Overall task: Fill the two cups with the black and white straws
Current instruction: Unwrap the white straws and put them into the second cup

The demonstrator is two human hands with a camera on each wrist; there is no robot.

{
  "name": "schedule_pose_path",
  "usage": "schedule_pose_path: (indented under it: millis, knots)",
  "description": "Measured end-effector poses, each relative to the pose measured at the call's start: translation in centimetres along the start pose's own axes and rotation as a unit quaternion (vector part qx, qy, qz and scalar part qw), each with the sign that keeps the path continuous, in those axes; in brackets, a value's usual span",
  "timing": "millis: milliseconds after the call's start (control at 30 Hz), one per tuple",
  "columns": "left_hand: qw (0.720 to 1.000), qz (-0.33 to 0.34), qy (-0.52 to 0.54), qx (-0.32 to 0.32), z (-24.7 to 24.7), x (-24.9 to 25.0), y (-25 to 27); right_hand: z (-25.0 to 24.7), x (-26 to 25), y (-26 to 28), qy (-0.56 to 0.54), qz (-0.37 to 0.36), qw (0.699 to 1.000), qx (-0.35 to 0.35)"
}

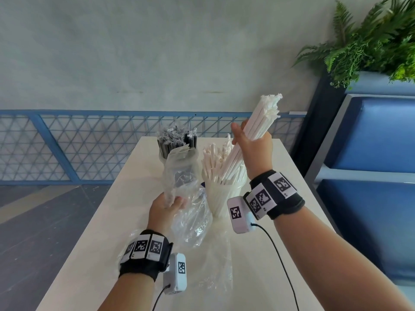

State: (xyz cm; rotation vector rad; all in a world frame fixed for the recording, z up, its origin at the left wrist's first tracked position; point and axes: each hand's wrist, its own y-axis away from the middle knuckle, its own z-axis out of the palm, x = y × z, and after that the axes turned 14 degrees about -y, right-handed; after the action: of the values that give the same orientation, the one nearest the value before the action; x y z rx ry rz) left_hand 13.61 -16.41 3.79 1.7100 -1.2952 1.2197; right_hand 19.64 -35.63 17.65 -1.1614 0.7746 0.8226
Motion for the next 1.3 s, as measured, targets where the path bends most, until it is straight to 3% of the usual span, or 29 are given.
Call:
schedule_pose_path:
  millis: [133,333,500,600,700,767,833,1000,1033,1100,1167,1200,1267,1300]
  knots:
    - [0.999,0.008,0.015,-0.039,-0.2,0.6,0.2,0.0,1.8,0.4,0.037,0.033,0.999,-0.019]
    - [0.998,-0.025,0.04,-0.047,-0.2,1.4,0.2,-0.1,5.4,1.1,0.069,0.174,0.982,0.003]
    - [0.997,-0.024,0.044,-0.054,-0.3,1.2,0.0,0.2,9.1,2.1,0.133,0.227,0.964,-0.045]
    - [0.997,-0.027,0.047,-0.048,-0.4,0.7,0.0,0.3,8.9,2.5,0.164,0.17,0.972,-0.016]
    - [0.997,-0.038,0.054,-0.039,-0.4,0.3,-0.2,0.8,7.3,2.0,0.109,0.025,0.994,-0.008]
    - [0.997,-0.044,0.06,-0.034,-0.3,0.2,-0.4,1.1,7.5,1.5,0.139,-0.038,0.989,-0.034]
    - [0.997,-0.04,0.062,-0.032,-0.3,0.2,-0.3,0.9,8.3,1.6,0.196,-0.038,0.978,-0.058]
    - [0.996,-0.042,0.067,-0.032,-0.2,0.2,0.0,-1.0,9.8,1.4,0.244,0.043,0.964,-0.098]
    - [0.996,-0.04,0.071,-0.033,-0.1,0.3,0.2,-1.2,9.6,1.4,0.259,0.031,0.958,-0.118]
    - [0.995,-0.035,0.083,-0.034,0.0,0.7,0.7,-1.4,9.1,2.6,0.298,-0.07,0.942,-0.136]
    - [0.992,-0.03,0.119,-0.031,-0.1,1.0,1.1,-1.9,8.6,4.9,0.282,-0.168,0.938,-0.105]
    - [0.989,-0.027,0.14,-0.025,-0.2,1.1,1.3,-2.4,8.7,6.4,0.26,-0.179,0.945,-0.088]
    - [0.983,-0.029,0.183,-0.002,-0.2,1.0,1.6,-3.8,9.6,9.5,0.218,-0.126,0.966,-0.058]
    - [0.979,-0.034,0.202,0.01,-0.3,0.8,1.6,-4.4,10.1,10.8,0.195,-0.056,0.978,-0.042]
